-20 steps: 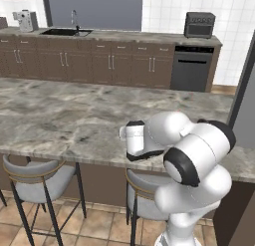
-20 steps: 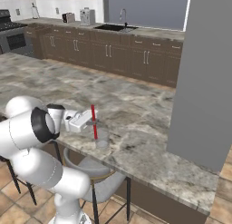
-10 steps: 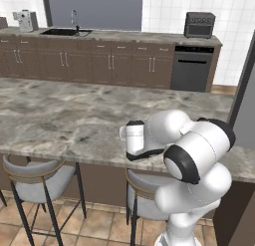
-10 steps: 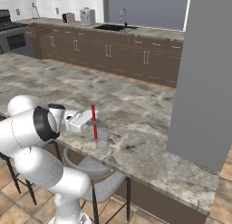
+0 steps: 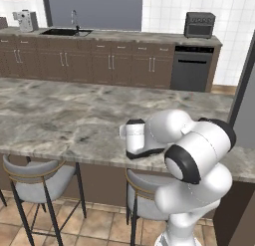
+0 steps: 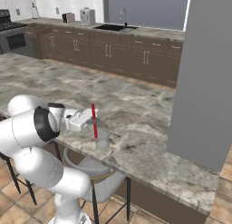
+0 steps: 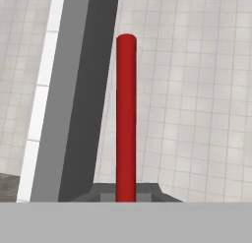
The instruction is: Take a straw from the drawer in front and place it inside the glass cup on the dining counter.
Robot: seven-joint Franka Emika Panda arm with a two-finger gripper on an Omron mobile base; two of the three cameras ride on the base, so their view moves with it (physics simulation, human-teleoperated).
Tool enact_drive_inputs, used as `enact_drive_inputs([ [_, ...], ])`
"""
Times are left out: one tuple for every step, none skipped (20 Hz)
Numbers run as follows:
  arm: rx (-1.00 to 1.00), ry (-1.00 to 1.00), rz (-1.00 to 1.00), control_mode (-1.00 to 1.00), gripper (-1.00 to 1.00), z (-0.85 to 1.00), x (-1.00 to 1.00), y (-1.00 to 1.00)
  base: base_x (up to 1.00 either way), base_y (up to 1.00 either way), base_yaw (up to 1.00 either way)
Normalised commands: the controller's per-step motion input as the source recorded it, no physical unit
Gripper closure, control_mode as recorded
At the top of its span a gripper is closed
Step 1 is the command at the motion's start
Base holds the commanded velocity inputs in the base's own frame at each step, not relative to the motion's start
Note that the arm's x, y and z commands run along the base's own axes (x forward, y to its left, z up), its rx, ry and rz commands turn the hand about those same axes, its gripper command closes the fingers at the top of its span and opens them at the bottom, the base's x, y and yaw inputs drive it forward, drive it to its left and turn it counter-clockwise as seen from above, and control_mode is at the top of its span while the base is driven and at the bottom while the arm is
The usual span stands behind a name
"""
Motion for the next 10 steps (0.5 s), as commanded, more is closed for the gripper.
enact_drive_inputs([
  [0.0, -0.04, 0.0, -1.0, 1.0, 0.19, 0.0, 0.0, 0.0, 0.0, 0.0],
  [0.0, -0.03, 0.0, -1.0, 1.0, 0.16, 0.06, 0.0, 0.0, 0.0, 0.0],
  [0.0, -0.01, 0.0, -1.0, 1.0, 0.11, 0.16, 0.0, 0.0, 0.0, 0.0],
  [0.0, -0.01, 0.0, -1.0, 1.0, 0.04, 0.21, 0.0, 0.0, 0.0, 0.0],
  [0.0, -0.01, 0.0, -1.0, 1.0, 0.04, 0.24, 0.0, 0.0, 0.0, 0.0],
  [0.0, -0.01, 0.0, -1.0, 1.0, 0.01, 0.26, 0.0, 0.0, 0.0, 0.0],
  [0.0, 0.0, 0.0, -1.0, 1.0, 0.0, 0.27, 0.0, 0.0, 0.0, 0.0],
  [0.0, 0.0, 0.0, -1.0, 1.0, 0.0, 0.22, 0.0, 0.0, 0.0, 0.0],
  [0.0, 0.0, 0.0, -1.0, 1.0, 0.0, 0.29, -0.02, 0.0, 0.0, 0.0],
  [0.0, 0.0, 0.0, -1.0, 1.0, 0.0, 0.29, -0.01, 0.0, 0.0, 0.0],
])
